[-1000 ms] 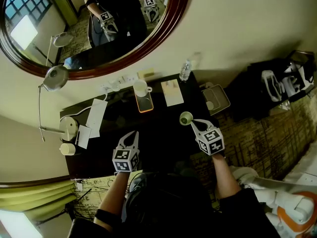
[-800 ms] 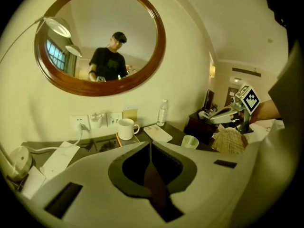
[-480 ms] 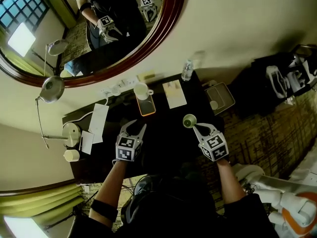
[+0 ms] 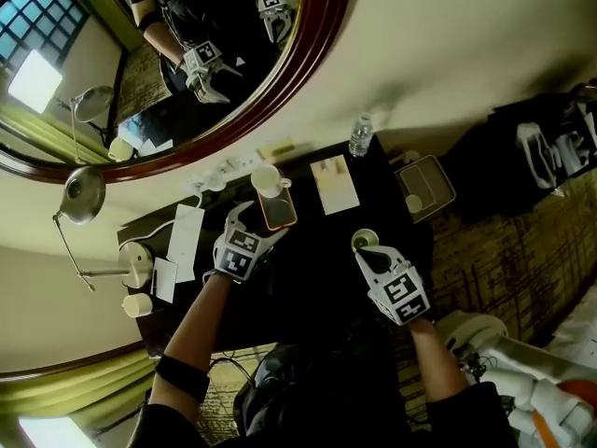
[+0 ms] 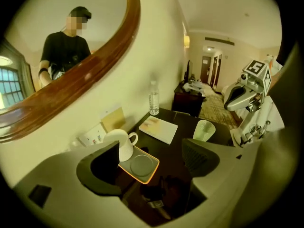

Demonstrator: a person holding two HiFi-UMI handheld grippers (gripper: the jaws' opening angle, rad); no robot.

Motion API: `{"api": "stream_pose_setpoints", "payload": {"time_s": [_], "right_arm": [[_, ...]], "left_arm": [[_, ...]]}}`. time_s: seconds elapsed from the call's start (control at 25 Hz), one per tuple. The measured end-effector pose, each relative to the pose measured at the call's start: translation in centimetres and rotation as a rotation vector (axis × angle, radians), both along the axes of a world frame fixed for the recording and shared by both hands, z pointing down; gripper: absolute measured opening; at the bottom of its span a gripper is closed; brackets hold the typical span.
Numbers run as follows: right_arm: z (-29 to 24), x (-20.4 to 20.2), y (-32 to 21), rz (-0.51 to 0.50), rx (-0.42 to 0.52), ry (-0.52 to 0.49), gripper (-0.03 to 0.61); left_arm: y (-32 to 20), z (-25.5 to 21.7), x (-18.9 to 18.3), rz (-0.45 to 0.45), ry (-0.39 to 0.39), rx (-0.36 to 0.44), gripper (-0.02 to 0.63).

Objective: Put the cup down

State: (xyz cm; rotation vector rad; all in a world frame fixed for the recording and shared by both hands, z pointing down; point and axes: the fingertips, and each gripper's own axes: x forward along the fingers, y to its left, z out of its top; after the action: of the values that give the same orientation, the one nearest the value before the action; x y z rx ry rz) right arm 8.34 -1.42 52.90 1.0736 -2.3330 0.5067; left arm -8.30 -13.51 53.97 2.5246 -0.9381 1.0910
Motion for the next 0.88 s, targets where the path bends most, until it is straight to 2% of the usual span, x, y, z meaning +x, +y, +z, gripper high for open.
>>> {"api": "stream_pose_setpoints", "payload": {"time_s": [0.12, 0.28, 0.4, 0.48, 0.6, 0.72, 0.88], "right_arm": [[0.5, -1.2, -1.0, -0.031, 0.001, -0.011, 0.008], [1.1, -2.8, -2.2, -0.071, -0.002, -0.019, 0.008], [1.2, -4.0, -2.9, -0.088, -0.001, -0.029, 0.008], [1.3, -4.6, -3.2, -0.092, 0.000, -0.039, 0.008], [1.4, -5.4, -3.8, -0.106, 0.003, -0.049, 0.008], [1.5, -5.8, -4.4, -0.114, 0.007, -0.055, 0.008], [1.7, -6.3, -4.8, -0.116, 0.005, -0.063, 0.008]], "left_arm": [[-2.3, 1.3, 0.2, 0.036, -0.056, -0.003, 0.448], [-5.2, 3.5, 0.9, 0.108, -0.063, -0.053, 0.507], [-7.1, 5.0, 0.9, 0.174, -0.101, -0.085, 0.534], [-8.1, 6.3, 0.5, 0.213, -0.144, -0.103, 0.538], [-9.9, 7.6, -0.2, 0.225, -0.194, -0.112, 0.539], [-11.7, 8.4, -0.4, 0.222, -0.224, -0.104, 0.538], [-11.8, 10.0, -0.6, 0.245, -0.239, -0.162, 0.538]]}}
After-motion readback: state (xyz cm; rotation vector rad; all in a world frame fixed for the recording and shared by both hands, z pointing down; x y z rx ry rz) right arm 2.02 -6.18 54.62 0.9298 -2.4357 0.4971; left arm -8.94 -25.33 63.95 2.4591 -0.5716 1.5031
